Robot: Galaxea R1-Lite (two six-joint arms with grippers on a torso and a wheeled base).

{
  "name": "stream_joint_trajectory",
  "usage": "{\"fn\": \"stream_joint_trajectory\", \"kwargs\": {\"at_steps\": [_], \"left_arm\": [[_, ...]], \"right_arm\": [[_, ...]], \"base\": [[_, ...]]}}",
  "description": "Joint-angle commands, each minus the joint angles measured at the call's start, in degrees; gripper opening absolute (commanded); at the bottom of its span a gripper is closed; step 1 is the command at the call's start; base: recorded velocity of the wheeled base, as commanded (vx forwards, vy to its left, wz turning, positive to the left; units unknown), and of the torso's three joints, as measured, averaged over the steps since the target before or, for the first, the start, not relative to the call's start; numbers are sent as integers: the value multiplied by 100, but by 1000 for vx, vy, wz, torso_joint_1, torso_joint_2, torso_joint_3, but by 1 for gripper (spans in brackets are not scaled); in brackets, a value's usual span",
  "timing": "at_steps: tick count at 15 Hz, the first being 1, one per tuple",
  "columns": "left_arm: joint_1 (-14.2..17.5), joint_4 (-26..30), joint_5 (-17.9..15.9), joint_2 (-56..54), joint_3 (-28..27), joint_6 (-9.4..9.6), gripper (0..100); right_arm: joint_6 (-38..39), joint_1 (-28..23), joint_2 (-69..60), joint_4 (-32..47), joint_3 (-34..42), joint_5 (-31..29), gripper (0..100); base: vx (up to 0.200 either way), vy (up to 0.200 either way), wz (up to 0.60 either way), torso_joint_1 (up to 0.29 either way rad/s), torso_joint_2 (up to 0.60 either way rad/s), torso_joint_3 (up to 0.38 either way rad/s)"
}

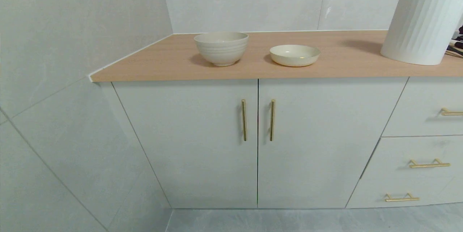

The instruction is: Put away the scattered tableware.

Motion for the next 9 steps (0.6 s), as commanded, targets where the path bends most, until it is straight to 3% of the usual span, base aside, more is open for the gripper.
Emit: {"fn": "stream_joint_trajectory", "kwargs": {"at_steps": [1, 6, 9], "left_arm": [[1, -1, -2, -2, 1, 0, 100], [1, -10, -2, -2, 1, 0, 100], [1, -1, -2, -2, 1, 0, 100]], "right_arm": [[-28, 1, 0, 0, 0, -1, 100], [-107, 63, 255, 0, -88, 227, 100], [359, 520, 2373, -211, -1995, 913, 100]], "base": [[0, 0, 0, 0, 0, 0], [0, 0, 0, 0, 0, 0], [0, 0, 0, 0, 0, 0]]}}
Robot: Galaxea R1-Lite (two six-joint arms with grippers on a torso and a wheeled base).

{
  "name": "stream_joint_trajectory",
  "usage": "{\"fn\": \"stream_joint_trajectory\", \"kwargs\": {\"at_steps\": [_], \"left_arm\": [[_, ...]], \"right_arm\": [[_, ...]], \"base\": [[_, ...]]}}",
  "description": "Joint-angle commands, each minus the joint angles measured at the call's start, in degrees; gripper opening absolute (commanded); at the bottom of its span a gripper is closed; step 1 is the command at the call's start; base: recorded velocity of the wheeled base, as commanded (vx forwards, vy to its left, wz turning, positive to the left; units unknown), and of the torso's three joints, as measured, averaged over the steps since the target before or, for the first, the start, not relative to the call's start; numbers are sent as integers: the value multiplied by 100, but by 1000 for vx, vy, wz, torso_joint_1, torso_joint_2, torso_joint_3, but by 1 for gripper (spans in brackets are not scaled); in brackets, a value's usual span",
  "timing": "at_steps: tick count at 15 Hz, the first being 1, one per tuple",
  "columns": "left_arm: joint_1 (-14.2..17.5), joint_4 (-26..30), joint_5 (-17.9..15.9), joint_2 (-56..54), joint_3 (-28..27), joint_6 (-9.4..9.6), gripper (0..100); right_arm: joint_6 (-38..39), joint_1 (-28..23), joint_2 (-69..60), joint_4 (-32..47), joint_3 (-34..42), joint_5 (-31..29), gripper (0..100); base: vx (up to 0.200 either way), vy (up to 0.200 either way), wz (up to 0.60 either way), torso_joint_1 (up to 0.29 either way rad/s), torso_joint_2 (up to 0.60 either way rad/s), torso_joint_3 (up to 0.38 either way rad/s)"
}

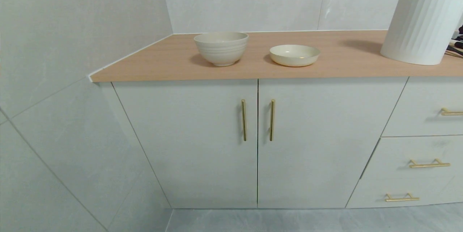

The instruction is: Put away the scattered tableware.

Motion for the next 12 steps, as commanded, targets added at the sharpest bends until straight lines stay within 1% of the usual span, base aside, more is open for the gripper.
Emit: {"fn": "stream_joint_trajectory", "kwargs": {"at_steps": [1, 4, 5, 6, 7, 10, 11, 12], "left_arm": [[1, -4, 1, -2, 1, 2, 100], [1, -4, -8, -2, 1, 2, 100], [1, -4, 1, -2, 1, 2, 100], [1, -4, 1, -2, 1, 2, 100], [1, -4, 1, -2, 1, 2, 100], [1, -4, 1, -2, 1, 2, 100], [1, -4, 1, -2, 1, 2, 100], [1, -4, 1, -2, 1, 2, 100]], "right_arm": [[254, 515, 2334, -167, -1484, 562, 100], [307, 928, 3943, -176, -1915, 1010, 100], [307, 1165, 4558, -176, -2196, 1089, 100], [316, 1490, 5094, -176, -2548, 1089, 100], [307, 1710, 5700, -176, -2961, 1089, 100], [324, 2167, 7326, -176, -4226, 1107, 100], [316, 2202, 7467, -176, -4323, 1125, 100], [316, 2299, 7942, -176, -4683, 1309, 100]], "base": [[0, 0, 0, 0, 0, 0], [0, 0, 0, 0, 0, 0], [0, 0, 0, 0, 0, 0], [0, 0, 0, 0, 0, 0], [0, 0, 0, 0, 0, 0], [0, 0, 0, 0, 0, 0], [0, 0, 0, 0, 0, 0], [0, 0, 0, 0, 0, 0]]}}
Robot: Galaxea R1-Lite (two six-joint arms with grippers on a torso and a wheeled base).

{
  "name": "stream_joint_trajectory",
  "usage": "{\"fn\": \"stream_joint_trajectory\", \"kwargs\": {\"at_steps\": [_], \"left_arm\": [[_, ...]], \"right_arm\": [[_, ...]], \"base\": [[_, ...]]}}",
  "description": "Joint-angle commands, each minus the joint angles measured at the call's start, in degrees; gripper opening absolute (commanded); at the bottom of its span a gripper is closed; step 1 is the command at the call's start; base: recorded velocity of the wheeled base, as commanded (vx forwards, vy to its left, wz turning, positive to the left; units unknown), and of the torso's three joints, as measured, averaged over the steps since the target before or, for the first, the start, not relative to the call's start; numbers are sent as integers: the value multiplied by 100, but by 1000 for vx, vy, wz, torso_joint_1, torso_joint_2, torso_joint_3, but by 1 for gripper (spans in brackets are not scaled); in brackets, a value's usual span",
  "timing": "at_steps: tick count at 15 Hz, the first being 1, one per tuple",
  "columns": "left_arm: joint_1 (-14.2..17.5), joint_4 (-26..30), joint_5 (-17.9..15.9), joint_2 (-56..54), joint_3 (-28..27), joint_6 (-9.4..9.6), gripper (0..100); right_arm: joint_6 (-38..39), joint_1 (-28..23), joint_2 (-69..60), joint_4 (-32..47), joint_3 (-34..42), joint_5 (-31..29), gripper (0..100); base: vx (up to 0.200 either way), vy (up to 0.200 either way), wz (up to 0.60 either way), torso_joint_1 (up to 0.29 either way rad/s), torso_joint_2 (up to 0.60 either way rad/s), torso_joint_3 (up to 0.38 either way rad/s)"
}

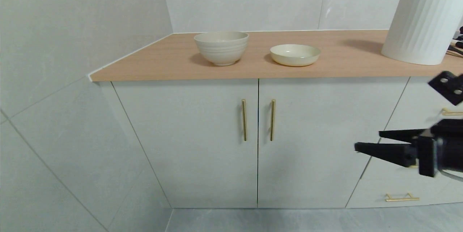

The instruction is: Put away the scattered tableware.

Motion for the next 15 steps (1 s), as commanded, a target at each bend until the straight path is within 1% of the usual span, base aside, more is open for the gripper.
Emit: {"fn": "stream_joint_trajectory", "kwargs": {"at_steps": [1, 3, 6, 7, 8, 10, 11, 15], "left_arm": [[1, -1, 1, -2, 1, 0, 100], [1, -1, 1, -2, 1, 0, 100], [1, -1, 1, -2, 1, 0, 100], [1, -1, 1, -2, 1, 0, 100], [1, -1, 1, -2, 1, 0, 100], [1, -1, 1, -2, 1, 0, 100], [1, -1, 1, -2, 1, 0, 100], [1, -1, 1, -2, 1, 0, 100]], "right_arm": [[15, 410, 1769, -6, -1081, 434, 100], [85, 410, 2314, -6, -1591, 821, 100], [85, 419, 3149, -33, -2408, 1137, 100], [85, 445, 3343, -156, -2496, 1155, 100], [85, 480, 3536, -454, -2478, 1164, 100], [103, 533, 4072, -1448, -2434, 1164, 100], [138, 550, 4230, -1773, -2434, 1164, 100], [560, 594, 4600, -2353, -2487, 1155, 100]], "base": [[0, 0, 0, 0, 0, 0], [0, 0, 0, 0, 0, 0], [0, 0, 0, 0, 0, 0], [0, 0, 0, 0, 0, 0], [0, 0, 0, 0, 0, 0], [0, 0, 0, 0, 0, 0], [0, 0, 0, 0, 0, 0], [0, 0, 0, 0, 0, 0]]}}
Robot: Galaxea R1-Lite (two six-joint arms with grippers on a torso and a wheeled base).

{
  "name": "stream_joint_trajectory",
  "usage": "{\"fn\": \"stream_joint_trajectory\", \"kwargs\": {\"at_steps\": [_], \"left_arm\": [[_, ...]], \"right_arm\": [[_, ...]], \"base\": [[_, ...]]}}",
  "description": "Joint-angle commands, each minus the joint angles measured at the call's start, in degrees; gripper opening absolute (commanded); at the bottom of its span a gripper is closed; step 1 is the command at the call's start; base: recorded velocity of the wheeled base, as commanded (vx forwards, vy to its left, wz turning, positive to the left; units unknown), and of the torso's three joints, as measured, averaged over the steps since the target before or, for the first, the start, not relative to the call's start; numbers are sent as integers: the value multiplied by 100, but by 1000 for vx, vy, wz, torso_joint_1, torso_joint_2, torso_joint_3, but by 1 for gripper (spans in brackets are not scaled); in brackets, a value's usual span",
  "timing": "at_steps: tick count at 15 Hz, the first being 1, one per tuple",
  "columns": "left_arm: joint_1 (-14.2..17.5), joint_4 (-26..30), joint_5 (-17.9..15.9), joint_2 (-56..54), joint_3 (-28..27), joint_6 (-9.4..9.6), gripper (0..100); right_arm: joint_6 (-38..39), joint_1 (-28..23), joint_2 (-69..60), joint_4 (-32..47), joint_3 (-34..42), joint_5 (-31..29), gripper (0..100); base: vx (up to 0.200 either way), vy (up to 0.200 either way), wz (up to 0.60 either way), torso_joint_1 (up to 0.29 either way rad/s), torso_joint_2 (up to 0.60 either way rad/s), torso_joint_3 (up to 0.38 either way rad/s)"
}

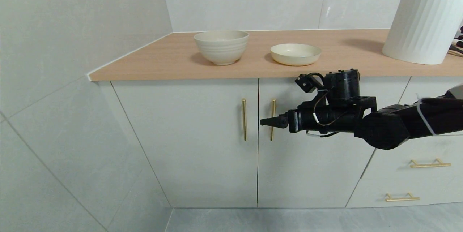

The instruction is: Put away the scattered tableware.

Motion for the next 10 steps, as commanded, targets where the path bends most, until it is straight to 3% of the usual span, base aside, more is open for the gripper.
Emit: {"fn": "stream_joint_trajectory", "kwargs": {"at_steps": [1, 4, 10], "left_arm": [[1, -4, 3, -2, 1, 0, 100], [1, -4, 3, -2, 1, 0, 100], [1, -4, 3, -2, 1, 0, 100]], "right_arm": [[218, 99, 305, -274, 0, -1, 100], [640, 152, 472, -1029, 18, -27, 100], [728, 187, 516, -1196, 123, -18, 100]], "base": [[0, 0, 0, 0, 0, 0], [0, 0, 0, 0, 0, 0], [0, 0, 0, 0, 0, 0]]}}
